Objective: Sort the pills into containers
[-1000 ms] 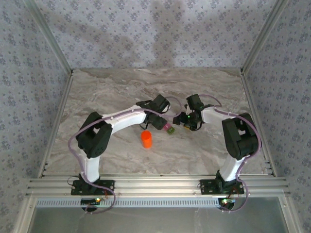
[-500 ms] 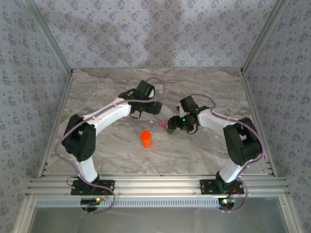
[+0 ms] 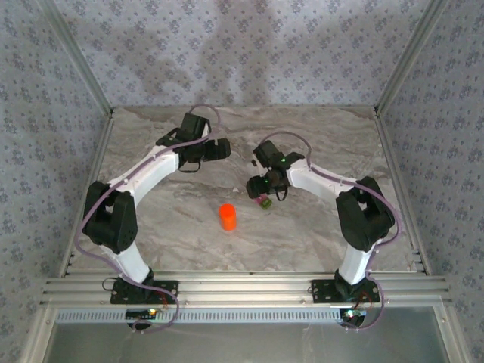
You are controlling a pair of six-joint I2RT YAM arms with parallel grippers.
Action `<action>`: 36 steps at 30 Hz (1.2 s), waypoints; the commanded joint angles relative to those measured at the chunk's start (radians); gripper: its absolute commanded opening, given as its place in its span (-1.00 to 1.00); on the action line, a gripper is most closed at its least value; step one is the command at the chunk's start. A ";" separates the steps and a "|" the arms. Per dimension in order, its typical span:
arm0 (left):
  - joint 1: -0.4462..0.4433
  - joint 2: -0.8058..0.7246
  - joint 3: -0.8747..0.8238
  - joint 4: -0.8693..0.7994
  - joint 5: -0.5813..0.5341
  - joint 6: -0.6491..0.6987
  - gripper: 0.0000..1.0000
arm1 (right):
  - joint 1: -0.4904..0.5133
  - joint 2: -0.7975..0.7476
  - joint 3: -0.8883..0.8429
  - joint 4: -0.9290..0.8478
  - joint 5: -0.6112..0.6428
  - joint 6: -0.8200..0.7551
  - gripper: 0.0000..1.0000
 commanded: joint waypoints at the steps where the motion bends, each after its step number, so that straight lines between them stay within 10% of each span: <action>1: -0.002 -0.011 0.033 -0.031 0.049 -0.018 0.84 | -0.018 -0.036 -0.052 -0.045 0.026 0.042 0.41; 36: -0.025 0.072 0.149 -0.131 0.067 0.070 0.92 | -0.106 0.031 -0.069 -0.027 0.008 -0.016 0.55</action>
